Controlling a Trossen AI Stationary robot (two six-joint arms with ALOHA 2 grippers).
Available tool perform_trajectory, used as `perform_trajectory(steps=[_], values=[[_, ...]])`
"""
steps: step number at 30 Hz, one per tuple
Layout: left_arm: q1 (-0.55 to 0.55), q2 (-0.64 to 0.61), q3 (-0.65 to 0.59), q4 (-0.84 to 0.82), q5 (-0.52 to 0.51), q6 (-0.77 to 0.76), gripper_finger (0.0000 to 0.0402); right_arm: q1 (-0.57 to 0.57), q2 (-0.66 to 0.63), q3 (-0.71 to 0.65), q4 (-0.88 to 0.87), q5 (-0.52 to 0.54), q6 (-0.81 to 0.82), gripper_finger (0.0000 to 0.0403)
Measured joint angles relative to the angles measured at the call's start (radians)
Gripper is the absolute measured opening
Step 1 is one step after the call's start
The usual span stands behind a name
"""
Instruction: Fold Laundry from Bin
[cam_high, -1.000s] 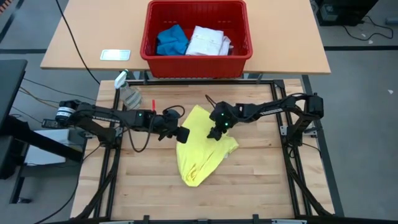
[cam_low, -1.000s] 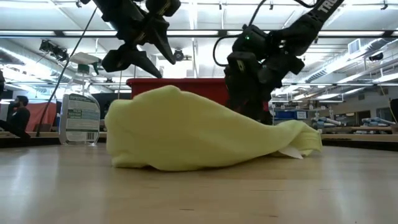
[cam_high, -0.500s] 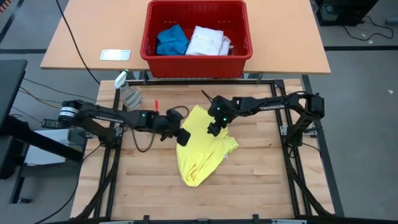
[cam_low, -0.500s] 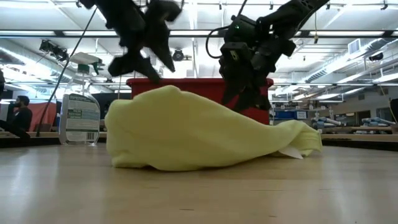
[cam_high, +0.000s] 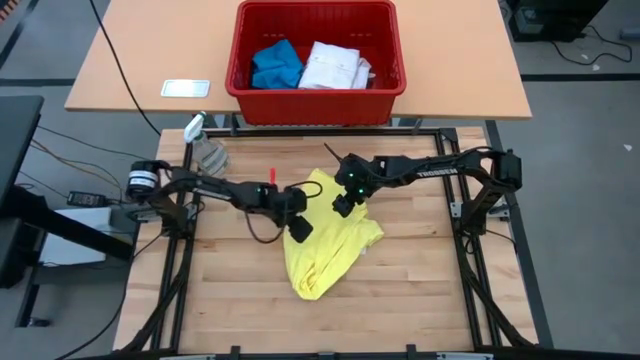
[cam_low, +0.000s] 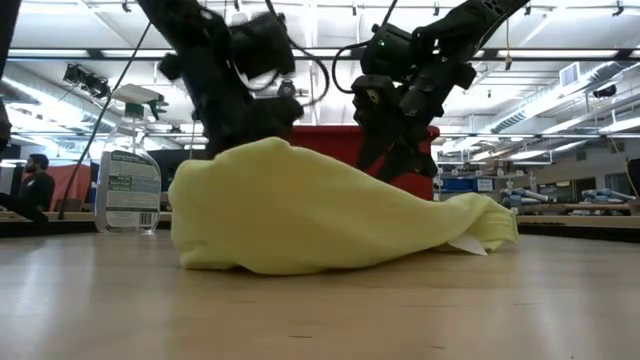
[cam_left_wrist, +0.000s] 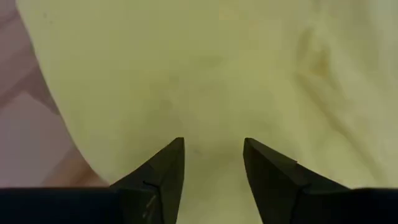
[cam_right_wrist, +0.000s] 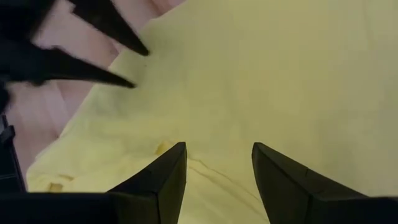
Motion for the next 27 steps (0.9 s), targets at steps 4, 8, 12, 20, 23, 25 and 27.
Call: perform_trajectory(steps=[4,8,12,20,23,25,27], values=[[0.028,0.049,0.000,0.057,0.078,0.056,0.0133,0.000,0.000,0.000,-0.013,0.009,0.003,0.0188],[0.046,0.090,0.000,0.120,0.144,0.094,0.0103,0.001,0.000,0.000,-0.037,0.018,0.048,0.0180],[0.058,0.116,0.001,0.147,0.189,0.131,0.0066,0.002,0.000,0.000,-0.037,0.047,0.086,0.0171],[0.098,0.100,0.001,0.122,0.242,0.161,0.0006,0.002,0.000,0.000,-0.038,0.054,0.106,0.0166],[0.115,0.064,0.000,0.094,0.242,0.168,0.0003,0.002,0.000,0.000,-0.040,0.067,0.106,0.0166],[0.123,0.032,0.000,0.069,0.242,0.184,0.0002,0.002,0.000,0.000,-0.040,0.069,0.106,0.0166],[0.132,-0.006,0.000,0.034,0.240,0.187,0.0002,0.002,0.000,0.000,-0.039,0.069,0.106,0.0166]])
